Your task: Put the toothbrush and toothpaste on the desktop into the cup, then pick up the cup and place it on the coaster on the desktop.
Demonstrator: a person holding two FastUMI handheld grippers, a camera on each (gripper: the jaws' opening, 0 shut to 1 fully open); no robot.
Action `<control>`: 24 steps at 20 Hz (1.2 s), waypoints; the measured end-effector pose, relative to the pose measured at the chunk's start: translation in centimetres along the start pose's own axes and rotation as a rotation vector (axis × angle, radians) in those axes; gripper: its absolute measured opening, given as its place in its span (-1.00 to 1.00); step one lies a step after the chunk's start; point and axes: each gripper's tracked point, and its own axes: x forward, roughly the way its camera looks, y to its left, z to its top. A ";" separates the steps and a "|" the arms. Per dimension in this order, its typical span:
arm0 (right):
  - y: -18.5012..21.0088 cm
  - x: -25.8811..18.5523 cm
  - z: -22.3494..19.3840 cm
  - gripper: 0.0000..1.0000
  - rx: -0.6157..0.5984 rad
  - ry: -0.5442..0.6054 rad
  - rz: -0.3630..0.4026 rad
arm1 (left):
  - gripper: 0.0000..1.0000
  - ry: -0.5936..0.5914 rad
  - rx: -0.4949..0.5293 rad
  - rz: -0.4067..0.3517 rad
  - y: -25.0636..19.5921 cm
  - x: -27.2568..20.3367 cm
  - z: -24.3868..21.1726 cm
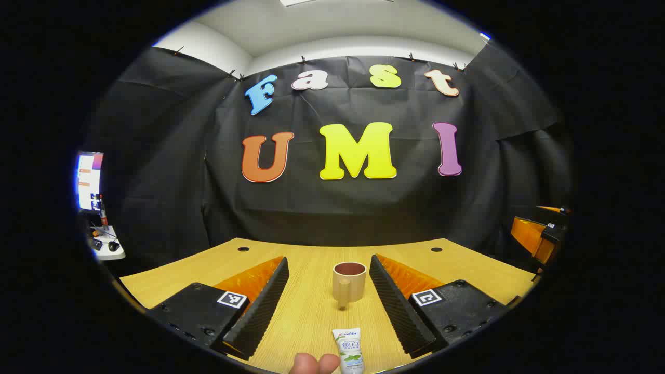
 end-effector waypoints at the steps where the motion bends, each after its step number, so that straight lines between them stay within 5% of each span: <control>1: 0.1 0.0 0.1 0.94 0.002 0.000 0.002 | 0.98 0.000 0.005 -0.002 0.0 0.0 0.0; 13: 0.0 0.3 -1.2 0.89 0.039 0.044 0.005 | 0.97 -0.016 0.022 -0.030 -1.2 0.0 0.3; 24: 2.3 -0.1 -3.7 0.89 0.043 0.107 0.079 | 0.99 0.092 0.016 -0.049 -1.8 0.2 -3.4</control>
